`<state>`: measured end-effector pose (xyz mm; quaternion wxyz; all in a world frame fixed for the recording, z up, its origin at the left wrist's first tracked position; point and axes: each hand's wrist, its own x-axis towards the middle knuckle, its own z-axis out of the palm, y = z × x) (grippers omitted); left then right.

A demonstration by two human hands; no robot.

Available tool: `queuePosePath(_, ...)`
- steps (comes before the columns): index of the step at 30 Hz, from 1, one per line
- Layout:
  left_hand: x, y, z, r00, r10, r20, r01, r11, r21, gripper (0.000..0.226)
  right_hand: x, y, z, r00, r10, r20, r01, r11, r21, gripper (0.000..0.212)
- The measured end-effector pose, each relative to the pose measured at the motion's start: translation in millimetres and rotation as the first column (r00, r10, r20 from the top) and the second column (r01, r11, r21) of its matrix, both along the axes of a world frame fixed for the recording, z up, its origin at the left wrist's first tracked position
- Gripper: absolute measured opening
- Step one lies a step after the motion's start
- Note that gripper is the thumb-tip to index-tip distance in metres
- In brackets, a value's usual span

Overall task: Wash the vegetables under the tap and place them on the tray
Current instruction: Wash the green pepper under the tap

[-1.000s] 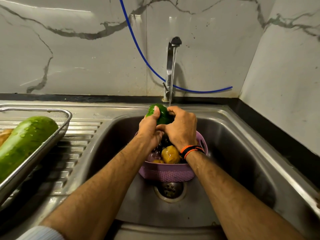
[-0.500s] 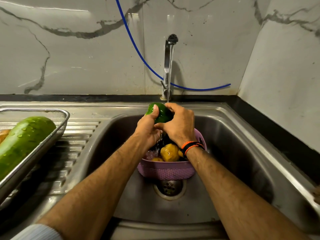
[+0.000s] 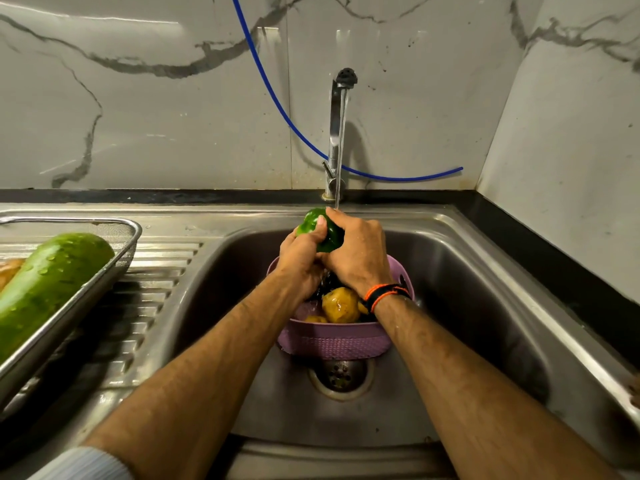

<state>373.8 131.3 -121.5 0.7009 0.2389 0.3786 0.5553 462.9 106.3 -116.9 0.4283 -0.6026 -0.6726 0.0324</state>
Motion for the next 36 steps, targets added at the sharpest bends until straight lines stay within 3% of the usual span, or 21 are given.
queuePosePath(5,1.5,0.6,2.0,0.999,0.026,0.028,-0.026,1.0,0.003,0.042,-0.8,-3.8,2.2,0.999,-0.046,0.016,0.044,0.996,0.073,0.054)
queuePosePath(11,-4.3,-1.7,4.1,0.999,-0.033,0.027,0.033,0.999,-0.004,0.037,1.0,2.1,-0.8,0.999,0.035,0.0,-0.035,0.999,0.002,0.078)
queuePosePath(16,-4.6,-1.1,5.1,0.998,-0.052,0.024,0.052,0.999,-0.005,0.036,2.6,1.1,-1.5,0.995,0.011,-0.095,-0.006,0.999,0.05,0.07)
queuePosePath(21,-11.6,-0.5,5.3,0.993,-0.099,0.056,0.099,0.995,0.007,0.042,4.0,5.6,-1.6,0.982,0.009,-0.19,-0.024,0.997,-0.074,0.07)
queuePosePath(25,-11.5,-2.6,7.7,0.988,-0.153,-0.006,0.153,0.986,0.061,0.041,3.1,5.5,-3.4,0.986,0.027,-0.162,-0.033,0.999,-0.03,0.063)
queuePosePath(28,-9.6,1.1,3.7,0.987,-0.087,-0.136,0.099,0.992,0.084,0.043,1.5,7.5,-5.0,0.994,0.033,-0.103,-0.036,0.999,-0.028,0.076)
queuePosePath(33,-13.3,-0.7,0.9,0.982,-0.116,-0.146,0.135,0.982,0.13,0.042,5.3,7.5,-1.5,0.995,0.08,-0.053,-0.088,0.981,-0.172,0.095)
queuePosePath(36,-11.0,-1.3,2.0,0.99,-0.081,-0.112,0.096,0.987,0.128,0.04,7.1,5.3,-0.5,0.995,0.076,-0.066,-0.086,0.984,-0.158,0.093)
